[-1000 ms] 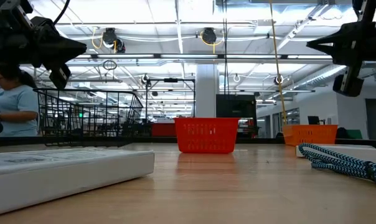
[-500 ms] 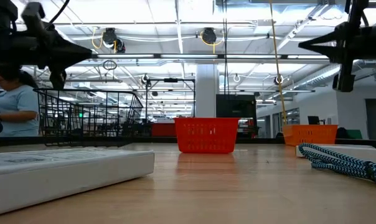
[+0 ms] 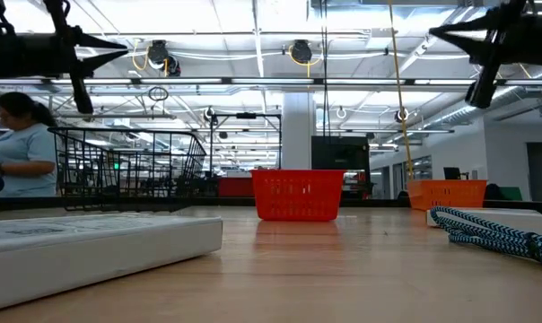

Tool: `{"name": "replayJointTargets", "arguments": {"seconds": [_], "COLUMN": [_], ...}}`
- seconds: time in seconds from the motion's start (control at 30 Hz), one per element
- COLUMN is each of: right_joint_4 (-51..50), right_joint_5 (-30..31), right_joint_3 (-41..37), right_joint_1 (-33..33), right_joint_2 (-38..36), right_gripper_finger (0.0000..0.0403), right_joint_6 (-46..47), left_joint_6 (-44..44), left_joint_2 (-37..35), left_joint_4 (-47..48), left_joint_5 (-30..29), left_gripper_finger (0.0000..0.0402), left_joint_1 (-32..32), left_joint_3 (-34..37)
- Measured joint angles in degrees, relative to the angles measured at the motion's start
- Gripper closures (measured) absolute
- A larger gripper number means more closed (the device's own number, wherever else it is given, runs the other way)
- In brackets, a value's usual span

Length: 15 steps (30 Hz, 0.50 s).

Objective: Pick and place items into bin
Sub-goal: Put the left white charger adapter into the red bin

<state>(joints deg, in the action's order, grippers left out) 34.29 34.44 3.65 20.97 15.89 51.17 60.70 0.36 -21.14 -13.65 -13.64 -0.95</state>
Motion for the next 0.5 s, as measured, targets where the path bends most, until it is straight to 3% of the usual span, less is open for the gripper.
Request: {"name": "replayJointTargets", "arguments": {"seconds": [0.2, 0.37, 0.5], "right_joint_4": [-5.71, -6.88, -8.46], "right_joint_5": [5.62, 9.16, 9.23], "right_joint_3": [0.35, -0.25, -0.28], "right_joint_1": [-0.01, -0.02, -0.02], "right_joint_2": [5.74, 7.82, 9.14], "right_gripper_finger": [0.0403, 0.0403, 0.0403], "right_joint_6": [-3.36, -0.41, -0.27], "left_joint_6": [5.88, 9.4, 9.63], "left_joint_2": [0.02, 0.75, 4.34], "left_joint_4": [-3.31, -5.94, -5.56], "left_joint_5": [-1.58, 9.88, 11.34], "left_gripper_finger": [0.0376, 0.0376, 0.0376], "left_joint_1": [-0.31, 1.87, 5.48], "left_joint_3": [0.02, -3.79, -11.11]}}
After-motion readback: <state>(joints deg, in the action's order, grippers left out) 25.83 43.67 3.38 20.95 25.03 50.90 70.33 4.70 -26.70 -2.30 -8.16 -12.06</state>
